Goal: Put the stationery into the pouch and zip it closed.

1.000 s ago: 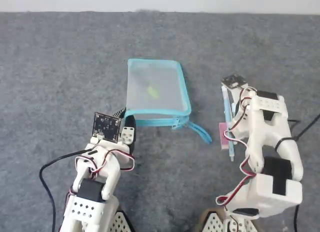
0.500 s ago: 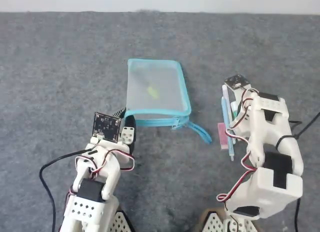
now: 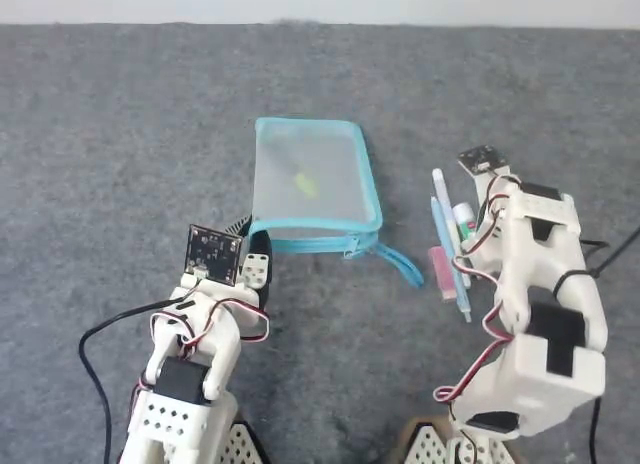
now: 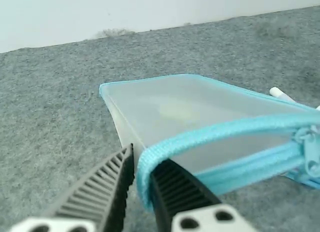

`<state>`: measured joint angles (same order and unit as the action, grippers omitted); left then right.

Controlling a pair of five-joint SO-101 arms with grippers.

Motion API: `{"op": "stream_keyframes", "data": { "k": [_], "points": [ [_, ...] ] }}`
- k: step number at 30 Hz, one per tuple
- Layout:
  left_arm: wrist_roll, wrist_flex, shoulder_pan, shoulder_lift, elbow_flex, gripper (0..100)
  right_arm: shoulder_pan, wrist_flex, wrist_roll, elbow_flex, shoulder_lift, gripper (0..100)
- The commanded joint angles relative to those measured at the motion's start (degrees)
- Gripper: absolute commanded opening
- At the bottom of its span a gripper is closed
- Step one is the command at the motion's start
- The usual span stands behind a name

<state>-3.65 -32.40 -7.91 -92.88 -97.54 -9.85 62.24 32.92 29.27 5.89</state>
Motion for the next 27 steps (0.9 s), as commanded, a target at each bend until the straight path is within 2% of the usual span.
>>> {"op": "stream_keyframes", "data": {
  "k": [1,9,12,15,21,27],
  "points": [
    [0.7,1.76,-0.18,-0.79,0.66,1,0.84,6.99,-0.88,-0.79,-11.65,0.7],
    [0.7,1.67,-0.18,-0.7,0.66,1,1.19,21.41,-0.97,-0.79,-38.29,0.6],
    [0.7,1.67,-0.18,-0.7,0.66,1,4.44,27.3,-0.53,-0.79,-45.93,0.6],
    [0.7,1.67,-0.18,-0.7,0.66,1,13.14,32.57,-0.44,-0.79,-51.65,0.6],
    [0.7,1.58,-0.18,-0.7,0.66,1,35.12,38.29,-1.14,-0.88,-55.96,0.6],
    [0.7,1.67,-0.18,-0.7,0.66,1,43.82,34.95,-7.82,-0.88,-51.03,0.6]
  ]
}}
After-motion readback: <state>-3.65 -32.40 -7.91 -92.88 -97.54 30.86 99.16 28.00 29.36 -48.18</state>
